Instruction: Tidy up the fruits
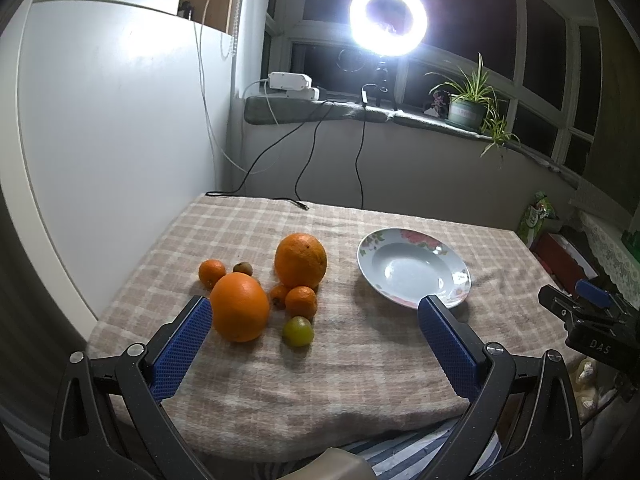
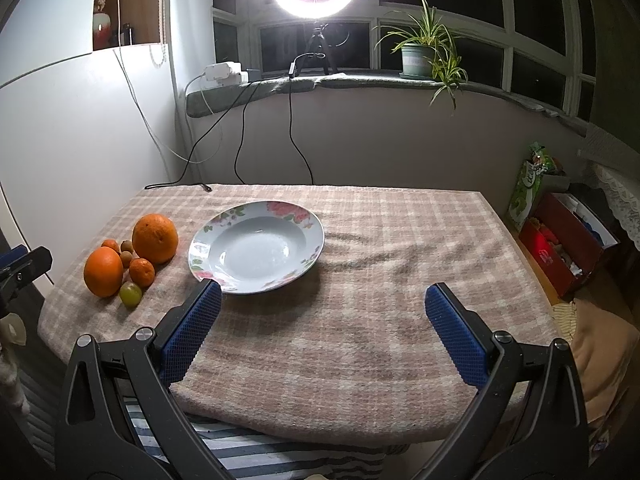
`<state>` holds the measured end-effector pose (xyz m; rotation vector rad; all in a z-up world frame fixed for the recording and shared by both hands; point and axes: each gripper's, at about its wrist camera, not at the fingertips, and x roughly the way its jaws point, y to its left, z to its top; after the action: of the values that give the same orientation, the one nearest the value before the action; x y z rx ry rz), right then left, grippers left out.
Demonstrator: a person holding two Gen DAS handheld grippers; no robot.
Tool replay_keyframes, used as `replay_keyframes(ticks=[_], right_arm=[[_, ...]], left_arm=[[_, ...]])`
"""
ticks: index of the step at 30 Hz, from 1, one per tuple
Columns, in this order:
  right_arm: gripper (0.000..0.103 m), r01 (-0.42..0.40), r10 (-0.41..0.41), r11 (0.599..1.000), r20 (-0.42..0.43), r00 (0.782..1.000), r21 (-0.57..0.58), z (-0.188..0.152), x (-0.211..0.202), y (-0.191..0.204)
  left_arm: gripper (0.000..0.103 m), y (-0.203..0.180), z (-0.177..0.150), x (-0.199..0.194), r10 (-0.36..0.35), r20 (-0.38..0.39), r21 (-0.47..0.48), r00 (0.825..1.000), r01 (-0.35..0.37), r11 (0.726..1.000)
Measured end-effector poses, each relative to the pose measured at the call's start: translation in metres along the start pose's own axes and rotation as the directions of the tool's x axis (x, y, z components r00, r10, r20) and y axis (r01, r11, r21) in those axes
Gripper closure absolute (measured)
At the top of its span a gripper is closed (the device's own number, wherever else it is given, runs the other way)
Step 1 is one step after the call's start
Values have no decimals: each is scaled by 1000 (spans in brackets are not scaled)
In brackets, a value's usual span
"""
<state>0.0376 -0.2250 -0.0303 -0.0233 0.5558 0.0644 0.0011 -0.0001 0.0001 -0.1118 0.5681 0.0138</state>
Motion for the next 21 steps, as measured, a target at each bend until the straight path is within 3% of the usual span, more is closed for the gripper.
replay_keyframes(ticks=[11,21], right_arm=[[0,-101,100,994,-21,995,-44,15,16,13],[0,-212,207,969,-52,977,-124,24,31,50]], left_arm=[[1,33,-12,10,34,-31,-58,999,-36,998],[1,66,-24,19,69,-73,-114,995,-77,990]])
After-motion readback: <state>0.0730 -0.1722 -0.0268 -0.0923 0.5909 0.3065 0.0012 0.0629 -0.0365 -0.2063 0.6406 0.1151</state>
